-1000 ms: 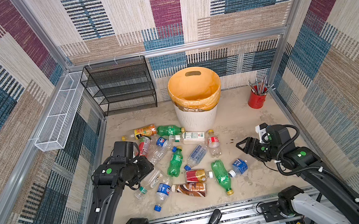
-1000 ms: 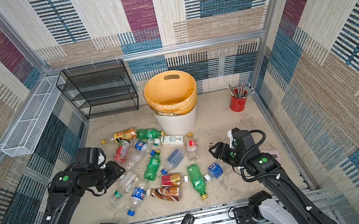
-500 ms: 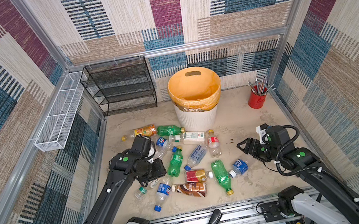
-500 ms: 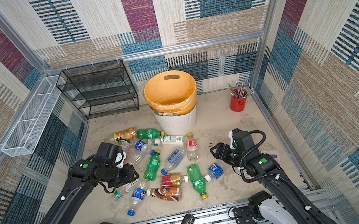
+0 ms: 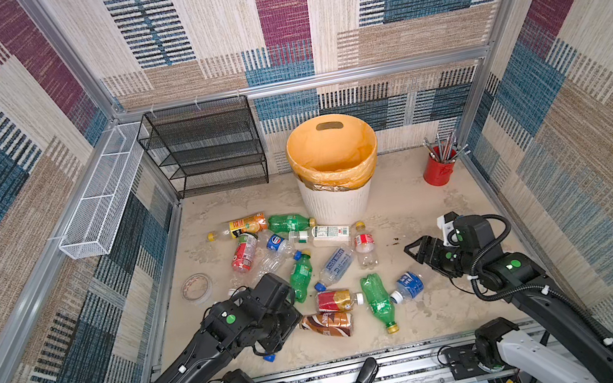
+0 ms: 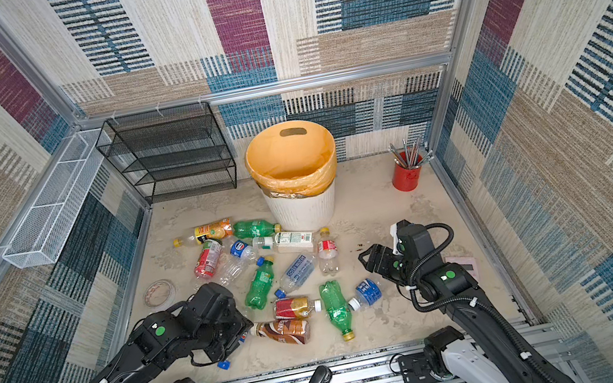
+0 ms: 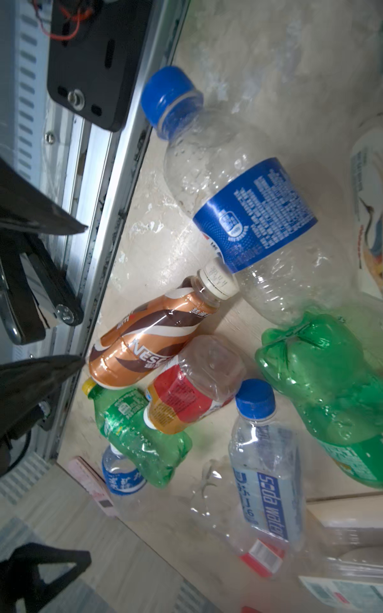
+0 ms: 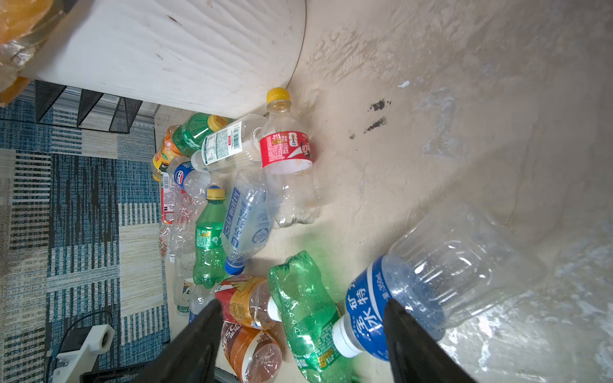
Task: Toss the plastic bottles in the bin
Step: 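Grasp the brown coffee bottle with the left gripper and lift it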
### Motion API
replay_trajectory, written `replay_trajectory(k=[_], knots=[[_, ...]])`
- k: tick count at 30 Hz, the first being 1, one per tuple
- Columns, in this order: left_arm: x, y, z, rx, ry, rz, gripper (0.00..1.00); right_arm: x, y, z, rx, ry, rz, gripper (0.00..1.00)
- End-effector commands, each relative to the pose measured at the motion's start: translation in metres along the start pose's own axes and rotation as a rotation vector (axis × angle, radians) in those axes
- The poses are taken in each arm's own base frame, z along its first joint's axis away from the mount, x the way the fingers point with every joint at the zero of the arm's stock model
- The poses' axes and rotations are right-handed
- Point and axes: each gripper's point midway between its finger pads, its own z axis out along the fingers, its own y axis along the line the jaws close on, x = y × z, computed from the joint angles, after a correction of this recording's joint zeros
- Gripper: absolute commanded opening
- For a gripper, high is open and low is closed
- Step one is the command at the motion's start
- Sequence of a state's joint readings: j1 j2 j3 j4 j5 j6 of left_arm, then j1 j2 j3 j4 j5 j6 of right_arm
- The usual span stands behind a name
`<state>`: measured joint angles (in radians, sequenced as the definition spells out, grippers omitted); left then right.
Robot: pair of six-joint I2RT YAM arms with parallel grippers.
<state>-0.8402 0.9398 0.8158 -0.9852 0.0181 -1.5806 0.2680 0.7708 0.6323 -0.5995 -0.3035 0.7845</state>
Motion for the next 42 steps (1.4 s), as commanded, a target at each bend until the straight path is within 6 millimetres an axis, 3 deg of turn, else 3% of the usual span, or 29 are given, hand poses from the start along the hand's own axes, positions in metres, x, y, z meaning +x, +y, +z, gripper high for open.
replay_trajectory(k=[1, 7, 11, 31, 42], knots=[[0.006, -0.024, 0.01, 0.015, -0.023, -0.238, 0.66, -0.008, 0.007, -0.002, -0.015, -0.03, -0.02, 0.78], [0.042, -0.038, 0.041, -0.022, 0.023, -0.317, 0.82, -0.011, 0.01, -0.006, -0.017, -0.044, -0.021, 0.78], [0.051, -0.037, 0.056, -0.025, 0.044, -0.357, 0.83, -0.014, 0.014, -0.01, -0.029, -0.061, -0.012, 0.78], [0.054, -0.036, 0.107, -0.016, 0.037, -0.411, 0.77, -0.01, 0.008, -0.014, -0.022, -0.067, 0.004, 0.78], [0.04, -0.028, 0.101, 0.01, -0.021, -0.396, 0.59, -0.012, 0.012, -0.017, -0.031, -0.078, -0.002, 0.78]])
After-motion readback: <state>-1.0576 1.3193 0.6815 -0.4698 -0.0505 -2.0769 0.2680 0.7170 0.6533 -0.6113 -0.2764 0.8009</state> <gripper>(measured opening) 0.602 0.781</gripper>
